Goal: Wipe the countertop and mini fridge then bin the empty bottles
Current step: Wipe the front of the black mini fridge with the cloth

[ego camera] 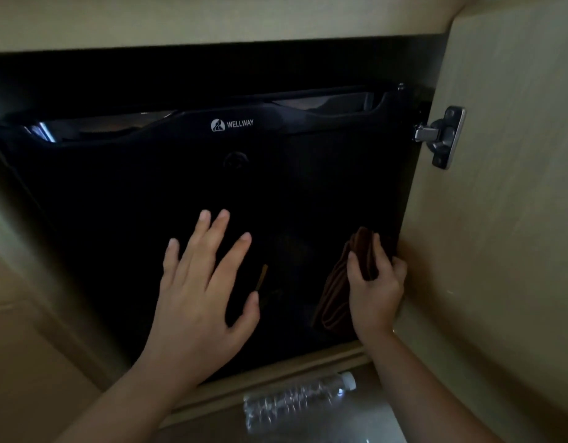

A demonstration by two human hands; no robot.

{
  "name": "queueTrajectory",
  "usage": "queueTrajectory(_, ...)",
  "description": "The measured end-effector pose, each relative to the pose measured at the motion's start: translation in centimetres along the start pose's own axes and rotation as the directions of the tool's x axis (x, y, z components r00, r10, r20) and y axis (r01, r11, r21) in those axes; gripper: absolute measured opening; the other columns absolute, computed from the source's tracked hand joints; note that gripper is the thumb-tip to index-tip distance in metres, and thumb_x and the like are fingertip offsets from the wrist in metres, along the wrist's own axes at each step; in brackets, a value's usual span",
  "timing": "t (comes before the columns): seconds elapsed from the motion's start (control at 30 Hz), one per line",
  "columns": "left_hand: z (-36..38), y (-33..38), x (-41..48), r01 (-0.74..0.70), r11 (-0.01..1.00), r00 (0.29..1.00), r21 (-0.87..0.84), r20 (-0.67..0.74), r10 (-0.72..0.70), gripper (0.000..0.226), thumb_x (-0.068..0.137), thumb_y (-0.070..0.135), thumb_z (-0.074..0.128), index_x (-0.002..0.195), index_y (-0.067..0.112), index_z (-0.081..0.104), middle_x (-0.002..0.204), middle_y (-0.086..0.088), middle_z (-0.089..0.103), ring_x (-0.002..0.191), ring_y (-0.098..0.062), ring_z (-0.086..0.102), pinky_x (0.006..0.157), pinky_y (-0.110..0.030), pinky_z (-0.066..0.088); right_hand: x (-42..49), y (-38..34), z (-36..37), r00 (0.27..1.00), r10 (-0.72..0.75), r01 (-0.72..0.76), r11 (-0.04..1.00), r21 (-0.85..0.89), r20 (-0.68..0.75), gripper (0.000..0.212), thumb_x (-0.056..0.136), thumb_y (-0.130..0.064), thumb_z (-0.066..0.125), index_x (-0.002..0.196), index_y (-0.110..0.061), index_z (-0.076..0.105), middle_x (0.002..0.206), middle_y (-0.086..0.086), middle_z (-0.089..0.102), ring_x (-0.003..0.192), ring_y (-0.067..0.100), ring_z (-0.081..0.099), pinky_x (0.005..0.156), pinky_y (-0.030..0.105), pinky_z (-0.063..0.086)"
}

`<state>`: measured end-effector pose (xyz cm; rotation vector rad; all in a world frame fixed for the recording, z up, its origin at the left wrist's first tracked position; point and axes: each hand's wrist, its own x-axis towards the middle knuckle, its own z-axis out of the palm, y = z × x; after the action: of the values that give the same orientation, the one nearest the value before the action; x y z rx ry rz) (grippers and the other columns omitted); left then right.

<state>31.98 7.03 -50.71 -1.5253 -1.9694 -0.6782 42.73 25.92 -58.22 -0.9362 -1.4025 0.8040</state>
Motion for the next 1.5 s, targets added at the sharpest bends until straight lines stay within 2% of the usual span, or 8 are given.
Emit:
queueTrajectory(0.27, -0.1, -2.8, -2.7, 0.218, 0.974, 0.976, 0.059, 0.001, -0.219, 0.070, 0.079, 0.041, 0.042, 0.137, 0.005, 0.032, 0.151, -0.020, 0.010, 0.140, -0.031, 0.004, 0.103, -0.056, 0.010, 2.9, -4.0, 0.9, 0.983, -0.165, 0.166, 0.986, 0.009, -0.083, 0.048, 0.082, -0.016, 0.067, 0.127, -0.011, 0.052, 0.104, 0.004, 0.037, 0.092, 0.013, 0.048, 0.082, -0.008, 0.026)
queueTrajectory(0.47, -0.2, -4.7, -3.2, 0.433, 0.899, 0.901, 0.061, -0.070, -0.429, 0.093, 0.075, 0.031, 0.070, 0.143, 0.003, 0.013, 0.151, -0.023, -0.005, 0.138, -0.033, -0.008, 0.105, -0.055, 0.004, 0.0, -0.9, 0.6, 0.994, 0.008, -0.012, 0.999, -0.032, -0.110, 0.048, 0.082, -0.011, 0.067, 0.126, -0.006, 0.051, 0.109, 0.027, 0.047, 0.094, 0.031, 0.055, 0.085, 0.009, 0.032)
queueTrajectory(0.63, -0.6, -5.6, -3.8, 0.549, 0.836, 0.835, 0.016, -0.051, -0.547, 0.102, 0.076, 0.040, 0.066, 0.144, 0.007, -0.003, 0.152, -0.019, -0.012, 0.139, -0.031, -0.011, 0.109, -0.051, 0.003, 0.6, -1.4, 0.2, 0.995, 0.029, -0.032, 0.999, -0.022, -0.092, 0.047, 0.082, -0.015, 0.066, 0.127, -0.011, 0.052, 0.113, 0.019, 0.047, 0.096, 0.025, 0.054, 0.086, 0.008, 0.031)
queueTrajectory(0.8, -0.6, -6.3, -4.1, 0.583, 0.812, 0.812, -0.022, -0.013, -0.583, 0.108, 0.075, 0.045, 0.065, 0.144, 0.010, -0.010, 0.152, -0.014, -0.017, 0.140, -0.030, -0.005, 0.111, -0.050, 0.012, 3.5, -3.9, 0.8, 0.984, -0.099, 0.107, 0.993, 0.047, -0.150, 0.048, 0.081, -0.018, 0.067, 0.127, -0.012, 0.052, 0.105, 0.007, 0.041, 0.093, 0.014, 0.051, 0.090, 0.008, 0.034)
queueTrajectory(1.0, -0.4, -6.2, -4.1, 0.568, 0.813, 0.815, -0.128, -0.050, -0.577, 0.107, 0.074, 0.038, 0.069, 0.145, 0.010, -0.006, 0.154, -0.011, -0.013, 0.140, -0.025, -0.003, 0.104, -0.034, 0.011, -0.2, 0.3, 0.0, 0.998, -0.060, 0.056, 0.994, -0.091, -0.037, 0.048, 0.081, -0.010, 0.067, 0.126, -0.005, 0.051, 0.113, 0.024, 0.046, 0.101, 0.033, 0.054, 0.091, 0.012, 0.032)
queueTrajectory(1.1, -0.6, -6.7, -4.1, 0.552, 0.815, 0.819, -0.175, -0.070, -0.570, 0.109, 0.072, 0.035, 0.071, 0.145, 0.012, -0.007, 0.154, -0.010, -0.007, 0.136, -0.011, -0.007, 0.106, -0.032, 0.007, -0.1, 0.0, 0.1, 0.998, -0.043, 0.039, 0.996, -0.078, -0.050, 0.047, 0.081, -0.008, 0.067, 0.125, -0.005, 0.052, 0.114, 0.024, 0.045, 0.102, 0.033, 0.053, 0.086, -0.002, 0.025)
queueTrajectory(1.23, -0.9, -7.2, -4.6, 0.545, 0.824, 0.829, -0.154, -0.048, -0.558, 0.114, 0.069, 0.038, 0.073, 0.144, 0.017, -0.010, 0.155, -0.007, -0.006, 0.133, -0.005, -0.007, 0.107, -0.033, 0.008, -1.5, -3.4, 2.5, 0.988, -0.144, 0.144, 0.990, -0.012, -0.055, 0.047, 0.080, -0.011, 0.067, 0.126, -0.010, 0.053, 0.114, 0.020, 0.043, 0.099, 0.019, 0.050, 0.088, -0.003, 0.026)
queueTrajectory(1.5, -0.7, -7.1, -4.7, 0.559, 0.823, 0.822, -0.104, -0.060, -0.566, 0.114, 0.066, 0.041, 0.073, 0.145, 0.014, -0.005, 0.155, -0.009, -0.005, 0.136, -0.017, 0.000, 0.104, -0.036, 0.011, -6.2, -6.5, 6.0, 0.810, -0.513, 0.543, 0.839, -0.034, 0.282, 0.060, 0.075, -0.017, 0.072, 0.130, -0.021, 0.048, 0.110, 0.010, 0.042, 0.093, 0.019, 0.054, 0.083, 0.022, 0.047)
